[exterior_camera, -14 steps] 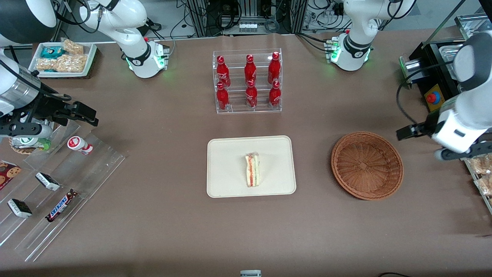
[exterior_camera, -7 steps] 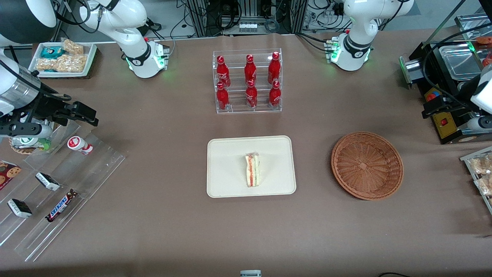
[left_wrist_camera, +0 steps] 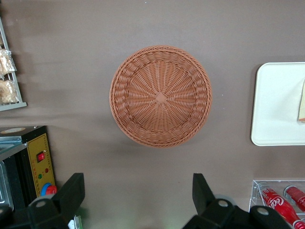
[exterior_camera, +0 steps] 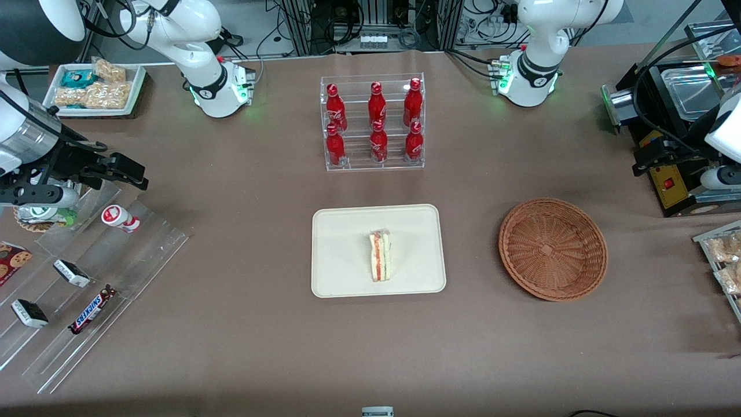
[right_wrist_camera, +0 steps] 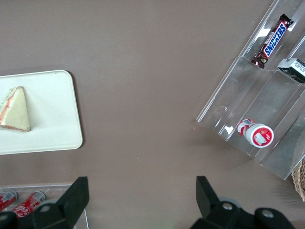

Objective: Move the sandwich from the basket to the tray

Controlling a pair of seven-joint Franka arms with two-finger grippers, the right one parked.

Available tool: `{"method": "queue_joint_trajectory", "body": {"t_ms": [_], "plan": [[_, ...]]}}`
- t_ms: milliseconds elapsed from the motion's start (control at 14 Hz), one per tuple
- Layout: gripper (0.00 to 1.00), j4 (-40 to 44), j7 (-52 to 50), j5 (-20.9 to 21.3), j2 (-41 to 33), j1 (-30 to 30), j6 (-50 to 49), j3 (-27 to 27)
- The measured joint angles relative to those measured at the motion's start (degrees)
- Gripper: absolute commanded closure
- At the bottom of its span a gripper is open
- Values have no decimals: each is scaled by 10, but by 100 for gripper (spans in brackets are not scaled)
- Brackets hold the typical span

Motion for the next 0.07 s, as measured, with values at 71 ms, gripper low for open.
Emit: {"method": "queue_joint_trajectory", "body": {"t_ms": [71], "plan": [[0, -1, 0, 0, 0, 0, 0, 0]]}}
